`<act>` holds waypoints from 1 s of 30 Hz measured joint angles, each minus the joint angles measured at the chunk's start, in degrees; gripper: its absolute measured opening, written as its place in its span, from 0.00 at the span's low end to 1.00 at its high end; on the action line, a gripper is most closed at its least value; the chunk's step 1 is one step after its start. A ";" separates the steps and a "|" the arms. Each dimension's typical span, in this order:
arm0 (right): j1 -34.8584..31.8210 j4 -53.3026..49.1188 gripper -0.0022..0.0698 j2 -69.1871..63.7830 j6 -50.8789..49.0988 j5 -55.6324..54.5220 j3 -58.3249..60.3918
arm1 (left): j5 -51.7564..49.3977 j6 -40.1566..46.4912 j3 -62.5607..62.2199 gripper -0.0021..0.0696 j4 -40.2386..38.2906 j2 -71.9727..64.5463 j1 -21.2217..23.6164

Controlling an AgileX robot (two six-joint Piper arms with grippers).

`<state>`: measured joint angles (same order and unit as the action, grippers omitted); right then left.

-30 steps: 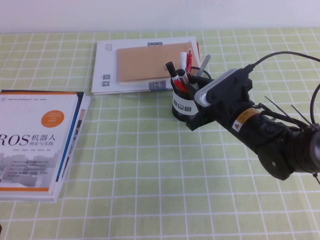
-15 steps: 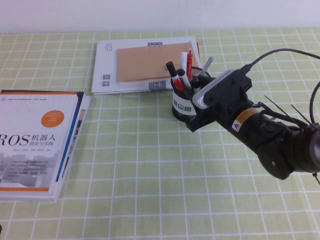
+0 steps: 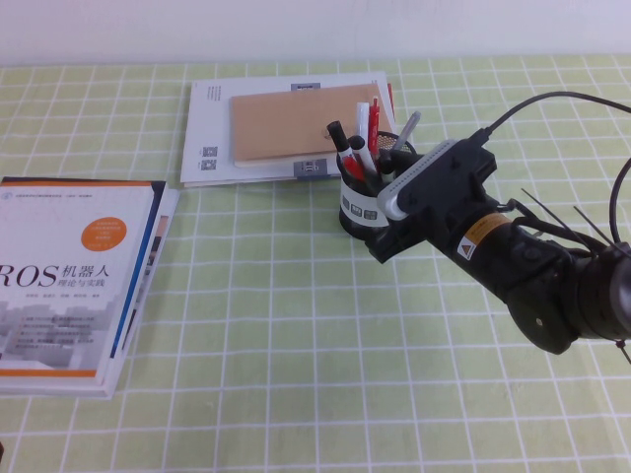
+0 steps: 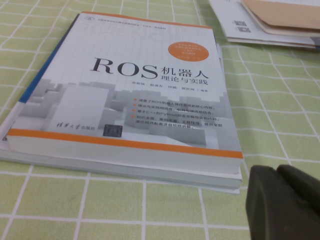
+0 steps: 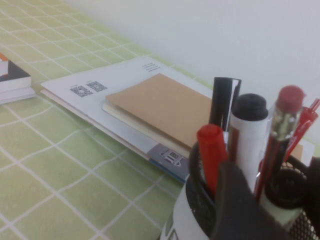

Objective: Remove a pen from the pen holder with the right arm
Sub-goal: 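Take a marker out of the pen holder and lay it on the table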

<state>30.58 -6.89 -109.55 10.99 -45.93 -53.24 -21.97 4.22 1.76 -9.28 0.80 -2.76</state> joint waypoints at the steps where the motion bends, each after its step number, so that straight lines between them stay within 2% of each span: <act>1: 0.00 0.00 0.37 0.00 0.37 0.00 0.00 | 0.00 0.00 0.00 0.02 0.00 0.00 0.00; 16: 0.00 0.11 0.19 -0.02 1.43 0.12 0.00 | 0.00 0.00 0.00 0.02 0.00 0.00 0.00; 30: 0.00 0.22 0.18 0.60 1.65 0.46 0.00 | 0.00 0.00 0.00 0.02 0.00 0.00 0.00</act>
<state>30.58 -6.67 -108.95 12.64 -45.46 -53.24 -21.97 4.22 1.76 -9.28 0.80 -2.76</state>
